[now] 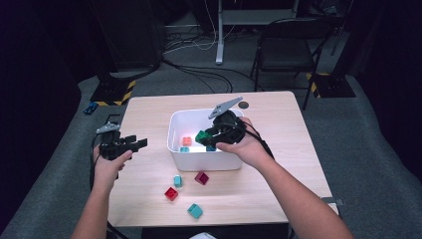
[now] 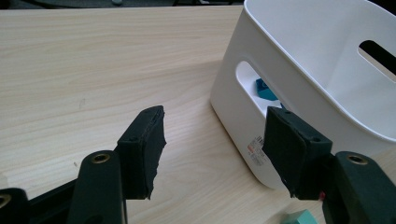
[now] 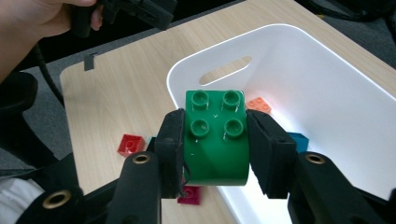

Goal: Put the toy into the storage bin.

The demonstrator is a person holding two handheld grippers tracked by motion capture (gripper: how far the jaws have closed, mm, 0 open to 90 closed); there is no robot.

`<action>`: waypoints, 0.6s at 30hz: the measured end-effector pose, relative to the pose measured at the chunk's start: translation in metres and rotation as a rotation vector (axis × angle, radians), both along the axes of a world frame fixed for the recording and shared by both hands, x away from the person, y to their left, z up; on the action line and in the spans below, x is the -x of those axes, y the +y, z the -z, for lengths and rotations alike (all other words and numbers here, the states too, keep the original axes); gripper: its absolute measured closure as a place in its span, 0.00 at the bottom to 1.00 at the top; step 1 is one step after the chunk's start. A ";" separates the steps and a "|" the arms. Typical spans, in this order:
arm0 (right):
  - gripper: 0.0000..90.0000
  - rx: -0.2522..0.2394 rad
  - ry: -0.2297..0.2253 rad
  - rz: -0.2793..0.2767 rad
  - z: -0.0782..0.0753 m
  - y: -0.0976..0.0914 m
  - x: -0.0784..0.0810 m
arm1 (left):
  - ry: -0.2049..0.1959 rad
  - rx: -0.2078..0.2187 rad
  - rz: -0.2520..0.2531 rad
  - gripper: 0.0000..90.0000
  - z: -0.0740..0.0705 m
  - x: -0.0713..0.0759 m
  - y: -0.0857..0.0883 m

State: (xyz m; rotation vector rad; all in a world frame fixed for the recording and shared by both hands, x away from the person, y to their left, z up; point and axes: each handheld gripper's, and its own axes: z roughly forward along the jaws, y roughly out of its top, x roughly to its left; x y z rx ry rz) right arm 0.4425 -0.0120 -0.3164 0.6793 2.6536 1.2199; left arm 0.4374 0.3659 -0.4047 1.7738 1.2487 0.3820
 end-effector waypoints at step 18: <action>0.65 0.012 -0.012 0.015 0.001 0.024 -0.032 | 0.003 0.002 0.000 0.43 0.000 0.000 0.001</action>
